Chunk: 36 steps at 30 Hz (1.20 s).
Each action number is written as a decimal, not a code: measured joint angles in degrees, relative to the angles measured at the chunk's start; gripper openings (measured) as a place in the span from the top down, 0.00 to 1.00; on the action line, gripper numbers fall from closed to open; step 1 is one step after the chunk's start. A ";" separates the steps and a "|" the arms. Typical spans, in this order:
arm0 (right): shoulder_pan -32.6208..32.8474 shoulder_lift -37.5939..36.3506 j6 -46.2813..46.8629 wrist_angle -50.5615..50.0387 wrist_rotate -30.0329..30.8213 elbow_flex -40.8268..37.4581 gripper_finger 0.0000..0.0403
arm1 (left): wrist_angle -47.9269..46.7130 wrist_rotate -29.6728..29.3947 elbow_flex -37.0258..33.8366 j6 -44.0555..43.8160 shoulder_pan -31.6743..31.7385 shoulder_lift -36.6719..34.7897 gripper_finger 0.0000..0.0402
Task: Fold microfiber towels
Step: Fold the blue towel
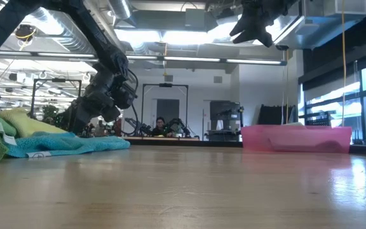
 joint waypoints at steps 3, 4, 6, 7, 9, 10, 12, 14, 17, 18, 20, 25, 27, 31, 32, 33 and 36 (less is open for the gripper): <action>-0.01 0.00 0.00 0.00 0.00 0.00 0.68 | -0.02 0.00 0.00 0.00 0.00 0.00 0.68; -0.01 0.00 -0.02 0.00 0.00 0.00 0.68 | -0.02 0.00 0.00 0.00 0.00 0.00 0.68; -0.01 0.00 -0.08 0.00 0.00 0.00 0.68 | -0.04 0.00 0.00 0.00 0.00 0.00 0.68; -0.01 0.00 -0.18 0.00 0.00 0.00 0.68 | -0.04 0.00 0.00 0.00 0.00 0.00 0.68; -0.01 0.00 -0.22 0.00 0.00 0.00 0.68 | -0.35 -0.02 0.18 0.00 -0.11 0.00 0.68; -0.01 0.00 -0.25 0.00 0.01 0.00 0.68 | -0.60 -0.08 0.49 0.00 -0.20 0.00 0.68; -0.01 0.00 -0.77 0.03 0.02 0.00 0.68 | -0.87 -1.08 1.60 0.03 -0.53 0.00 0.68; -0.01 0.00 -1.36 0.27 0.02 0.00 0.68 | -0.99 -2.07 3.16 0.37 -0.95 0.00 0.68; 0.00 0.00 -1.50 1.00 0.02 0.00 0.68 | -0.95 -3.56 5.58 1.45 -1.59 0.00 0.68; -0.01 0.00 -1.53 1.10 0.04 0.00 0.68 | -0.94 -4.21 6.12 1.73 -1.79 0.00 0.68; -0.01 0.00 -1.53 1.14 0.03 0.00 0.68 | -0.93 -5.69 6.73 2.29 -1.97 0.00 0.68; 0.00 0.00 -1.53 1.07 0.02 0.00 0.68 | -2.05 -6.74 6.73 2.75 -0.54 0.00 0.68; -0.01 0.00 -1.53 1.07 0.04 0.00 0.68 | -2.50 -6.24 6.73 1.89 0.25 0.00 0.68; 0.01 0.00 -1.56 1.05 0.04 0.00 0.68 | -3.70 -1.91 6.44 -0.32 1.50 0.00 0.68; 0.01 0.00 -1.64 1.05 0.04 0.00 0.68 | -3.60 -1.25 6.07 -0.70 1.61 0.00 0.68; 0.00 0.00 -1.75 1.06 0.04 0.00 0.68 | -3.59 -1.18 5.58 -0.76 1.59 0.00 0.68; -0.01 0.00 -1.76 1.05 0.04 0.00 0.68 | -3.63 -1.69 3.70 -0.30 1.55 0.00 0.68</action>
